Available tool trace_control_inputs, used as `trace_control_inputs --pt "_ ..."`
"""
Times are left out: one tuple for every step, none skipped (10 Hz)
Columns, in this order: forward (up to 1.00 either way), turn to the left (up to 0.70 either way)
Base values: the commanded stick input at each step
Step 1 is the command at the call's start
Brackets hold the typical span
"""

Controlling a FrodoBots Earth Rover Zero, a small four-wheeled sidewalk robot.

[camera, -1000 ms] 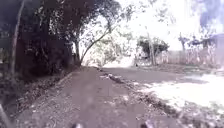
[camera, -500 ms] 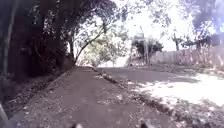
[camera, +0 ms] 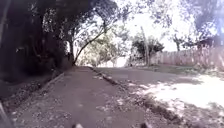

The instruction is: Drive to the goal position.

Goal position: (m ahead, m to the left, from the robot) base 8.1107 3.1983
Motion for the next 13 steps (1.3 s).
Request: trace_control_inputs --pt "0.7 0.04" --pt "0.7 0.19" --pt "0.7 0.35" --pt "0.7 0.35" --pt "0.7 0.35" --pt "0.7 0.35" --pt "0.7 0.35" --pt "0.7 0.35" --pt "0.7 0.35" --pt "0.7 0.35" --pt "0.7 0.2" --pt "0.7 0.0" --pt "0.7 0.0"
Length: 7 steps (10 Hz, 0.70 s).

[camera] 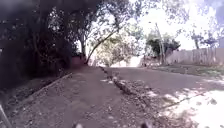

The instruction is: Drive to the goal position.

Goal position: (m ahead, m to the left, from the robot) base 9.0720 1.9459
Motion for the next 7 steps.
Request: trace_control_inputs --pt "0.7 0.0" --pt "0.7 0.0" --pt "0.7 0.0" --pt "0.7 0.0" --pt "0.7 0.0" --pt "0.7 0.0" --pt "0.7 0.0"
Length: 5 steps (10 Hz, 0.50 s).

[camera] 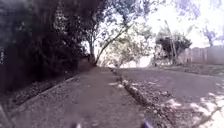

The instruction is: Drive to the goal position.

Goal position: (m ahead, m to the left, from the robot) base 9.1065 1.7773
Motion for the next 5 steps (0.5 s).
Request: trace_control_inputs --pt "0.7 0.0" --pt "0.7 0.0" --pt "0.7 0.0" --pt "0.7 0.0" --pt "0.7 0.0"
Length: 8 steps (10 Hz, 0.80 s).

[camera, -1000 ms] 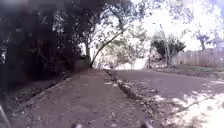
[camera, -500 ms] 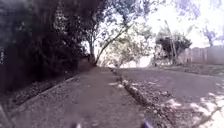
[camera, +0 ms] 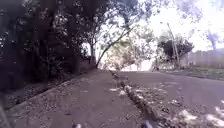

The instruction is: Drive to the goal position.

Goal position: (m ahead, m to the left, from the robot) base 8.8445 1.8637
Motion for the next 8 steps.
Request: trace_control_inputs --pt "0.7 0.0" --pt "0.7 0.0" --pt "0.7 0.0" --pt "0.7 0.0" --pt "0.7 0.35" --pt "0.7 0.35" --pt "0.7 0.35" --pt "0.7 0.0"
